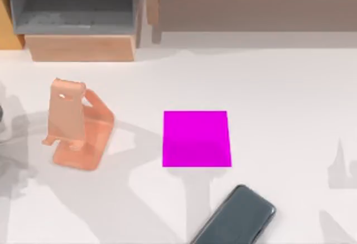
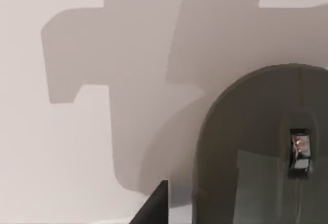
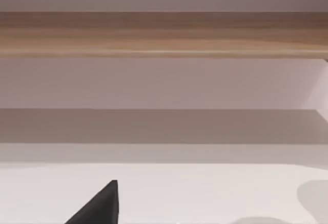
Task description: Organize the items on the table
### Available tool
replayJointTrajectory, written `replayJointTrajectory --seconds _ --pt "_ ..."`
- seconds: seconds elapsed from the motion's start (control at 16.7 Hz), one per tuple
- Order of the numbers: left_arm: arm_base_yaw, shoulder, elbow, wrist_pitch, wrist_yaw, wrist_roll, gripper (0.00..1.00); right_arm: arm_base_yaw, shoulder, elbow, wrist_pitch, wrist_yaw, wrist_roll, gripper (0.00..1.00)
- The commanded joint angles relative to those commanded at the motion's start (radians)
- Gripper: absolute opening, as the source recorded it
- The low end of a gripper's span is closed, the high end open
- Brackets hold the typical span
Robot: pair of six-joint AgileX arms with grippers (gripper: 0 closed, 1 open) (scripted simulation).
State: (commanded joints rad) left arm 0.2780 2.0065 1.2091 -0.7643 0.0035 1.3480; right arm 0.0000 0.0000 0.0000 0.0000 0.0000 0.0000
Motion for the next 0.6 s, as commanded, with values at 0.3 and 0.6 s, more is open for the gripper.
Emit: replayJointTrajectory --seconds 0.3,0.6 --pt "0.0 0.0 0.0 0.0 0.0 0.0 0.1 0.0 0.0 0.0 0.0 0.0 0.0 1.0" --pt "0.0 0.0 0.0 0.0 0.0 0.0 0.0 0.0 0.0 0.0 0.0 0.0 0.0 1.0"
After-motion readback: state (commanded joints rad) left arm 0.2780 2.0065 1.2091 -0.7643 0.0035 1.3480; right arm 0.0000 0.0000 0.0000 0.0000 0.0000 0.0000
